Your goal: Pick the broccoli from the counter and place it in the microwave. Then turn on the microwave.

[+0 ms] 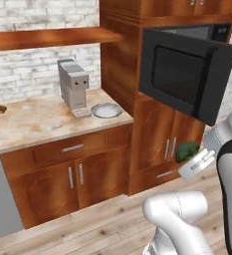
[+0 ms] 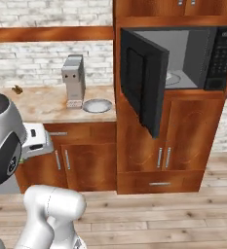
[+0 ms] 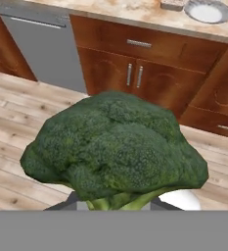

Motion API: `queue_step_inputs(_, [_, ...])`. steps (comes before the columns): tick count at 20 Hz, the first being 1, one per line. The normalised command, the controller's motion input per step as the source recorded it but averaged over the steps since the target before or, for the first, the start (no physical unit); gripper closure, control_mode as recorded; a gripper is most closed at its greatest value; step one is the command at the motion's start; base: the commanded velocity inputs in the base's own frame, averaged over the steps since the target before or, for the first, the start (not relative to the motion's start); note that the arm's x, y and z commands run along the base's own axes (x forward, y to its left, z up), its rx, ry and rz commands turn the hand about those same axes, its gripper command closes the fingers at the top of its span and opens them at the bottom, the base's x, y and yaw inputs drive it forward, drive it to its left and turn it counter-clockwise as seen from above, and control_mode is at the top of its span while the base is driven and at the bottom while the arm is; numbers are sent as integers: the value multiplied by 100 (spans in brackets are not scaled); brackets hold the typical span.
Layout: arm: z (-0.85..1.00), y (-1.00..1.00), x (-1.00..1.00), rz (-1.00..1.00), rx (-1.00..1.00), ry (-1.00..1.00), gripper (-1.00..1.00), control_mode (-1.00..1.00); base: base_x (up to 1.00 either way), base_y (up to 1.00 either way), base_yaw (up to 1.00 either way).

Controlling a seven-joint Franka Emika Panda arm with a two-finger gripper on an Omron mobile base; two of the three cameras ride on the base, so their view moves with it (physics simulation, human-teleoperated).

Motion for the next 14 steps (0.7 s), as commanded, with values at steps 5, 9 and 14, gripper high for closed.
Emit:
queue_step_inputs(5, [0,0,0,0,0,0,100,100,0,-100,-3])
queue_step_inputs(9, [0,0,0,0,0,0,100,100,0,-100,-3])
queue_step_inputs(14, [0,0,0,0,0,0,100,100,0,-98,-3])
